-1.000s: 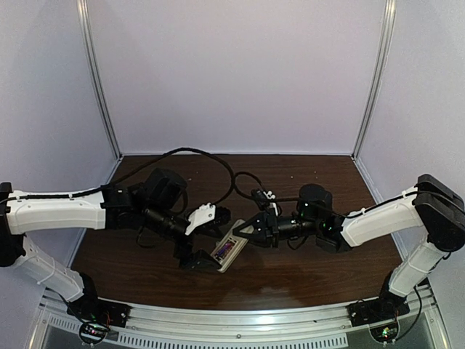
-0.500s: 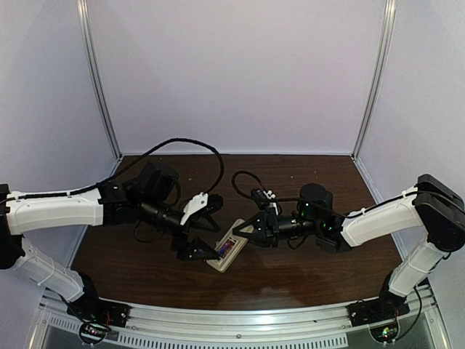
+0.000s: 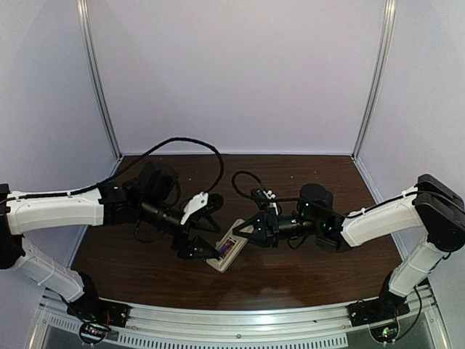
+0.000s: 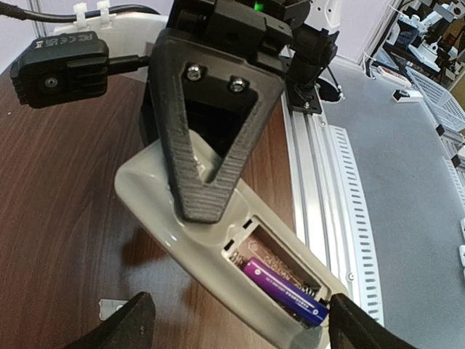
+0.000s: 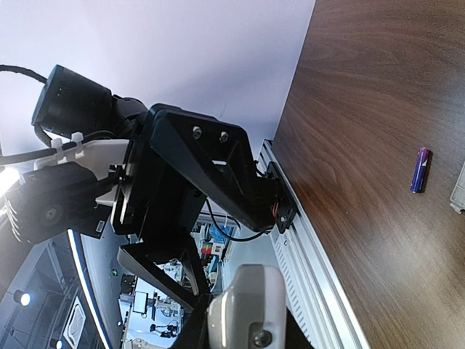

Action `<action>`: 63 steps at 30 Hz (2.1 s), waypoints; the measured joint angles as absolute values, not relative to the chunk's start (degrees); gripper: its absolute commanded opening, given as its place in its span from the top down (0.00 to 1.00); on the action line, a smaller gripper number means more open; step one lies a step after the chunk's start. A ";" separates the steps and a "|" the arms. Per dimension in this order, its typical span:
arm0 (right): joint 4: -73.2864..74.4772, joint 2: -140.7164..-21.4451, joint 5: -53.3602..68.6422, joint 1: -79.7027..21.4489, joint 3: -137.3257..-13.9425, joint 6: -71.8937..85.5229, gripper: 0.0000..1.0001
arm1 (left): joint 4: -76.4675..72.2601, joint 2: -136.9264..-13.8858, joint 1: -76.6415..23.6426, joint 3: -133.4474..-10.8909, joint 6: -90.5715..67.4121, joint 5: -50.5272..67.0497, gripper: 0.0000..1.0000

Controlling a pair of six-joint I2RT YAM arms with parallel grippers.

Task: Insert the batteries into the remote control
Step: Load the battery into the battery compartment.

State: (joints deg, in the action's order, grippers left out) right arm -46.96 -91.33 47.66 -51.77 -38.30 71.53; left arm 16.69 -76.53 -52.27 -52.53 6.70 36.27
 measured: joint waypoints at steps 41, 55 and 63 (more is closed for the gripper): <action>-39.11 -88.29 44.36 -50.98 -38.30 63.99 1.00 | 21.96 -87.59 -50.81 -58.06 -1.93 41.82 0.50; -39.22 -88.29 44.31 -51.05 -38.30 62.85 1.00 | 23.18 -91.15 -49.23 -59.42 -6.68 48.49 0.50; -37.19 -86.30 43.05 -51.05 -38.30 60.64 1.00 | 23.11 -92.16 -48.69 -60.14 -10.26 50.15 0.53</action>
State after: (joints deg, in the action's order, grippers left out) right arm -37.19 -86.30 43.05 -51.05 -38.30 60.64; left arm 23.11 -92.16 -48.69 -60.14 -10.26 50.15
